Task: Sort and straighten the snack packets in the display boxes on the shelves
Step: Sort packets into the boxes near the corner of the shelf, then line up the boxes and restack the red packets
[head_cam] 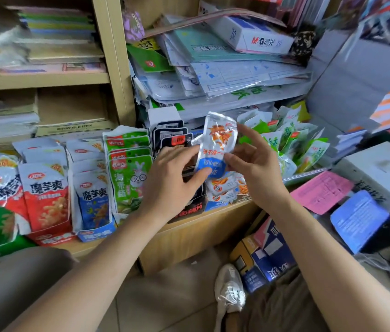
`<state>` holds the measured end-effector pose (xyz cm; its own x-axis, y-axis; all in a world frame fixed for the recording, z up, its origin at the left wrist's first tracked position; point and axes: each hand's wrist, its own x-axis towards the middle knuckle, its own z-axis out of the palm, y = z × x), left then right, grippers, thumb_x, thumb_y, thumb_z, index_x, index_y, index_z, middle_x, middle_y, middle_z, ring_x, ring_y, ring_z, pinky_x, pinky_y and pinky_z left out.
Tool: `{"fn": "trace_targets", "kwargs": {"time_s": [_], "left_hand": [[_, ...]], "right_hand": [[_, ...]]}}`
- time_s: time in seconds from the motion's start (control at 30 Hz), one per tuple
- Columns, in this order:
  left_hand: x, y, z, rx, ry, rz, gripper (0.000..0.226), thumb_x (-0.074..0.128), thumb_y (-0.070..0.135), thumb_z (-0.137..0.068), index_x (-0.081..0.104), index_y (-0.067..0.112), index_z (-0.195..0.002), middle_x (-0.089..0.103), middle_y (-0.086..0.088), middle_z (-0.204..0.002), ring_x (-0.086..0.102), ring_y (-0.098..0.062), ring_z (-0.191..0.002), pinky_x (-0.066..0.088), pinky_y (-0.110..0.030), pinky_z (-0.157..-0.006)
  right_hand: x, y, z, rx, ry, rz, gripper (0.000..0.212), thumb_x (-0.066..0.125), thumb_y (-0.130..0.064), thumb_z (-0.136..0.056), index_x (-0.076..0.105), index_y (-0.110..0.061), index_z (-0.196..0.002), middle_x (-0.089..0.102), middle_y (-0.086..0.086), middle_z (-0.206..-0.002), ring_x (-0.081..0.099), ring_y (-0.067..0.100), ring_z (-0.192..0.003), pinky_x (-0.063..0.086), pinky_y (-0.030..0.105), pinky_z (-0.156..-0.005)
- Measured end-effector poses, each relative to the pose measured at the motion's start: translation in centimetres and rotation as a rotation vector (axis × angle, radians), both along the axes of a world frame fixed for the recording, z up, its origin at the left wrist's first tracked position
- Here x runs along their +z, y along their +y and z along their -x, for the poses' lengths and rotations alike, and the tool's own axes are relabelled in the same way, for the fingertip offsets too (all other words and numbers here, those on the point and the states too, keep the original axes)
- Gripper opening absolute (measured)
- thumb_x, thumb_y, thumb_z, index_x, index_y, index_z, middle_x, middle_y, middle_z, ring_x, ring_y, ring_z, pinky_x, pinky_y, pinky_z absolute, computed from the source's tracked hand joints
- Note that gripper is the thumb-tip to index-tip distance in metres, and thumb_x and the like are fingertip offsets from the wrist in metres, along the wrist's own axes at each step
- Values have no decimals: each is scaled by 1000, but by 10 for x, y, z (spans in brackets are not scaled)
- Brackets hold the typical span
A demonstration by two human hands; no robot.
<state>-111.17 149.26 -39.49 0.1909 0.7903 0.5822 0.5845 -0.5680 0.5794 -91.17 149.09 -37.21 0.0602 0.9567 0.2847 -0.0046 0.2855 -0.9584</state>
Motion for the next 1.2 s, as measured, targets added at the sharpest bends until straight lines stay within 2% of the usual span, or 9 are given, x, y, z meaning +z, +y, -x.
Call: {"fn": "trace_targets", "kwargs": {"time_s": [0.13, 0.23, 0.37, 0.43, 0.5, 0.63, 0.73, 0.9, 1.2], "left_hand": [[-19, 5, 13, 59, 450, -8, 72, 46, 68, -89, 52, 24, -145, 51, 4, -150, 45, -20, -137, 35, -43, -116], [-34, 8, 26, 86, 587, 32, 77, 47, 70, -90, 33, 32, -156, 39, 8, -158, 39, -18, -142, 28, -40, -117], [-35, 16, 28, 134, 580, 25, 68, 54, 60, -90, 41, 32, -151, 49, 8, -150, 50, -20, -131, 39, -43, -110], [-36, 16, 26, 159, 580, 17, 66, 56, 59, -90, 46, 30, -148, 53, 7, -146, 51, -20, -128, 41, -41, -107], [-36, 17, 27, 162, 566, 5, 65, 59, 58, -89, 49, 29, -146, 56, 6, -142, 51, -21, -126, 42, -41, -104], [-36, 19, 32, 140, 560, 0, 66, 57, 59, -90, 48, 29, -148, 55, 6, -141, 51, -21, -126, 40, -41, -104], [-39, 19, 34, 121, 548, 4, 68, 60, 57, -90, 44, 30, -150, 54, 5, -144, 49, -22, -129, 38, -42, -105], [-43, 19, 36, 101, 550, 10, 74, 61, 57, -88, 38, 31, -154, 49, 3, -150, 41, -23, -138, 33, -44, -112], [-46, 15, 34, 113, 532, -7, 73, 55, 57, -89, 36, 31, -154, 47, 3, -150, 40, -24, -138, 32, -45, -112]], "right_hand": [[-4, 15, -27, -202, -106, -24, 62, 68, 5, -89, 51, -22, -142, 64, 17, -82, 62, 23, -77, 55, 39, -75], [-14, 29, -43, -308, -285, -3, 63, 69, 2, -89, 49, -18, -145, 66, 11, -83, 60, 14, -71, 53, 30, -70], [-22, 45, -36, -350, -487, -1, 68, 72, -2, -87, 47, -19, -147, 68, 1, -84, 62, 3, -67, 54, 24, -63], [-28, 50, -22, -320, -611, -20, 60, 72, -3, -87, 54, -20, -142, 64, -5, -102, 65, 0, -73, 56, 21, -61], [-39, 54, -13, -329, -783, -119, 41, 73, -4, -86, 67, -19, -124, 55, -2, -119, 64, 11, -84, 59, 32, -70], [-54, 51, -8, -249, -957, -223, 31, 63, 4, -87, 79, -17, -104, 71, -1, -110, 60, 21, -103, 54, 43, -84], [-46, 37, -10, -97, -962, -168, 33, 63, -22, -93, 71, -20, -124, 67, -3, -127, 59, 18, -117, 51, 40, -95], [-50, 26, -10, 29, -1257, -60, 77, 42, -78, -85, 39, -39, -151, 39, -11, -156, 32, 15, -143, 28, 43, -113], [-42, 39, 4, 18, -1330, -15, 72, 29, -85, -81, 58, -43, -133, 49, -14, -142, 39, 17, -131, 35, 36, -106]]}}
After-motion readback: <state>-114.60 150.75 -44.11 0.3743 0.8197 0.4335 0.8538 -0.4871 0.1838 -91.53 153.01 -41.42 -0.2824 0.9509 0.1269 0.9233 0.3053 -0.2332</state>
